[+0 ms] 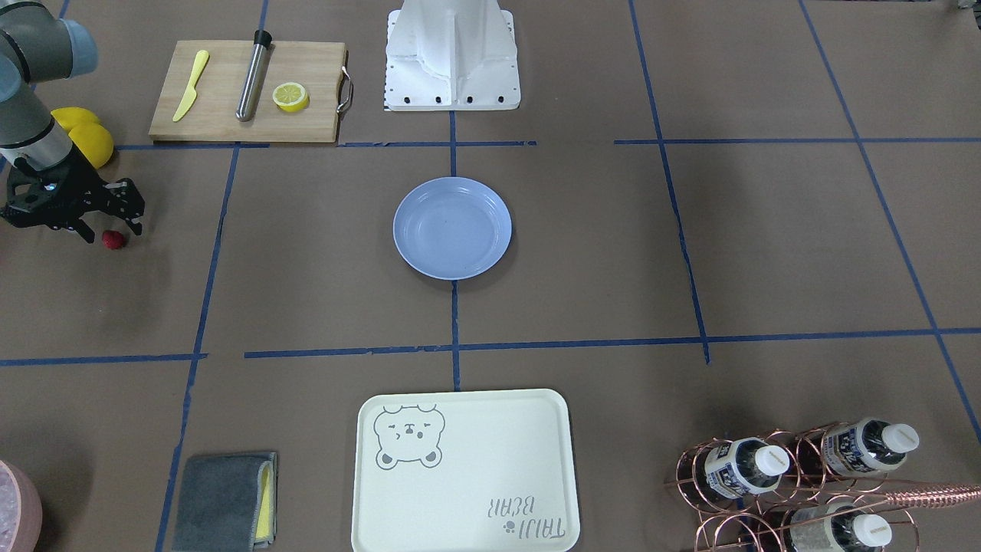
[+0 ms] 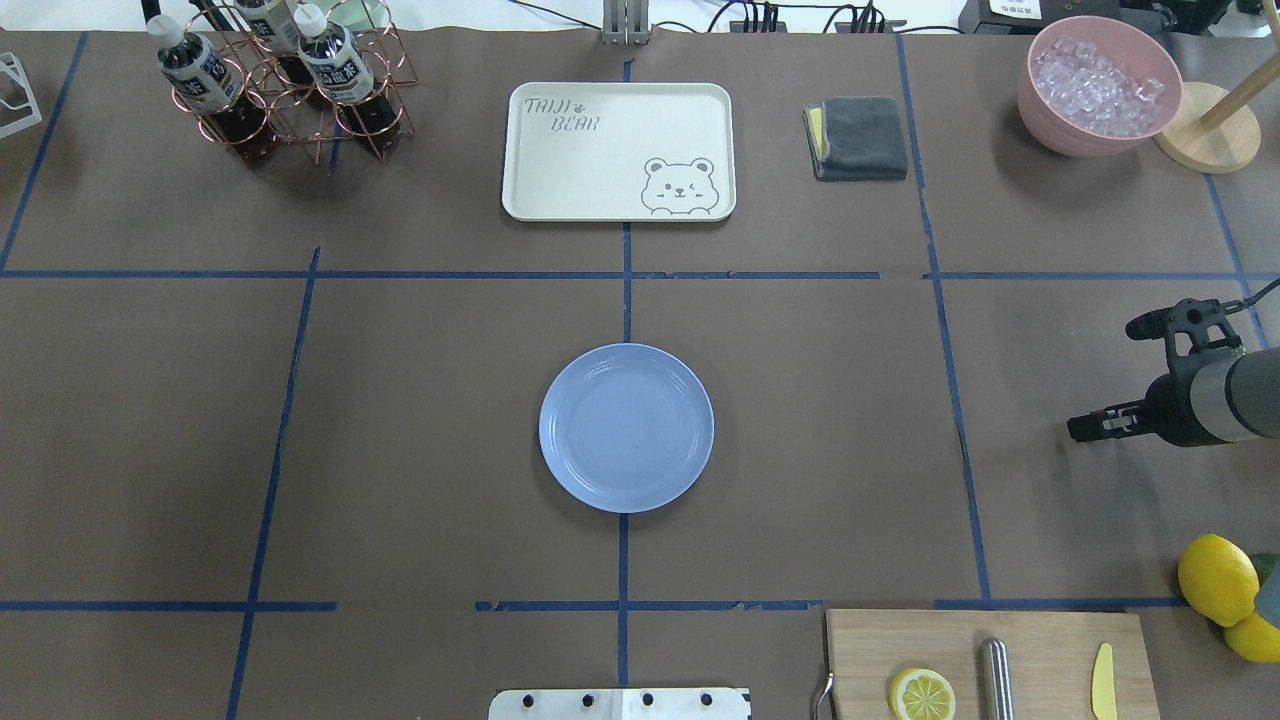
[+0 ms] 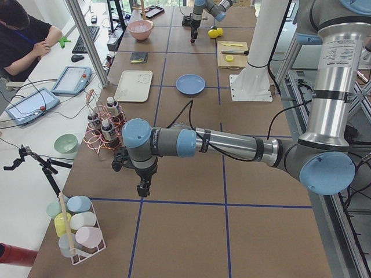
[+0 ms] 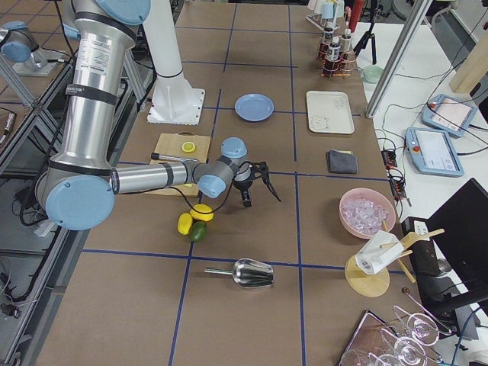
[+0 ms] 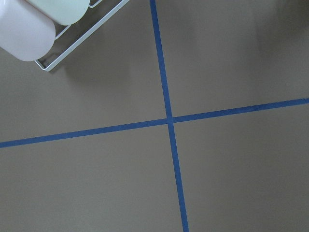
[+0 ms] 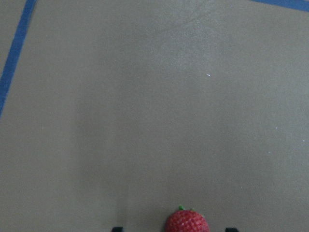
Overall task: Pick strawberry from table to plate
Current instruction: 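Lower the right gripper onto the red strawberry and grasp it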
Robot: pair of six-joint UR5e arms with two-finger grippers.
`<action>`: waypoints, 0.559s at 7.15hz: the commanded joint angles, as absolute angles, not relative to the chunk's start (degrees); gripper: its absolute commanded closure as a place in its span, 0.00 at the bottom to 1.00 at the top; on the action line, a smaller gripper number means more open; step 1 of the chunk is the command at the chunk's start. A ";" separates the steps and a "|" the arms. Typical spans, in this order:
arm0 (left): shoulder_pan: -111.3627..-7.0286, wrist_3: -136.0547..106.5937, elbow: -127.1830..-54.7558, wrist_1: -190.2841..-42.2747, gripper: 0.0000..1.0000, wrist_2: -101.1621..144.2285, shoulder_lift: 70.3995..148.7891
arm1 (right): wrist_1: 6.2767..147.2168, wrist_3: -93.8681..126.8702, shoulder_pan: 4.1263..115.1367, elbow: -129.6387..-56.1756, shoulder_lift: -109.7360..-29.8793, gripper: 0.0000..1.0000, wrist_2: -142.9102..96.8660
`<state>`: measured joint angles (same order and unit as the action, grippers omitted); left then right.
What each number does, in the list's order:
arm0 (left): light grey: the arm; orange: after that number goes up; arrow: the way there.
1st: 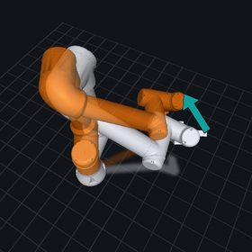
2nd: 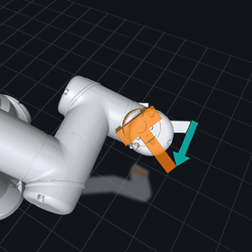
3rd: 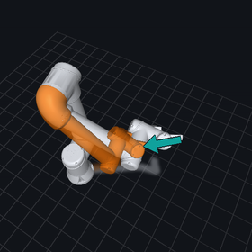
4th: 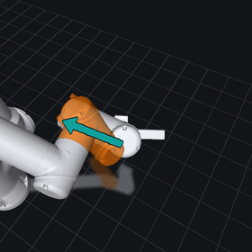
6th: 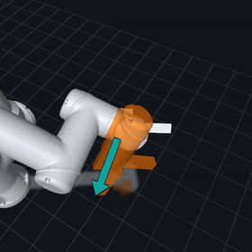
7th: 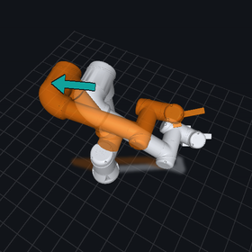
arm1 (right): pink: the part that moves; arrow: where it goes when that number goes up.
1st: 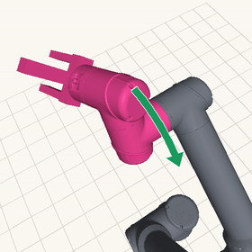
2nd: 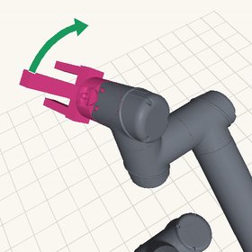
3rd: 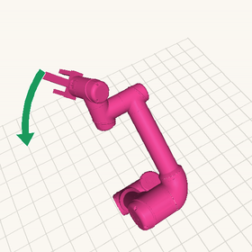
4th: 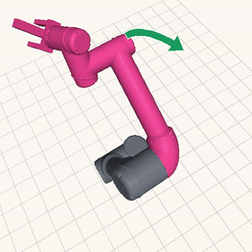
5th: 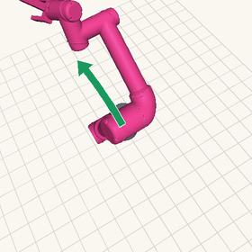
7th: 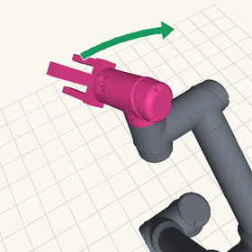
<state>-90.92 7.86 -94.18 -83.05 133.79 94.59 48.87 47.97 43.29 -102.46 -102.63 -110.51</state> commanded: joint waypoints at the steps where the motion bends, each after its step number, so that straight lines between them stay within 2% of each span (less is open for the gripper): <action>1: -90.88 7.82 -94.31 -83.06 0.00 133.86 94.57 | 48.78 47.90 43.33 -101.78 -102.31 0.25 -110.22; 4: -90.88 7.82 -94.31 -83.23 0.00 133.86 94.66 | 48.78 47.90 43.24 -101.69 -101.78 0.26 -109.78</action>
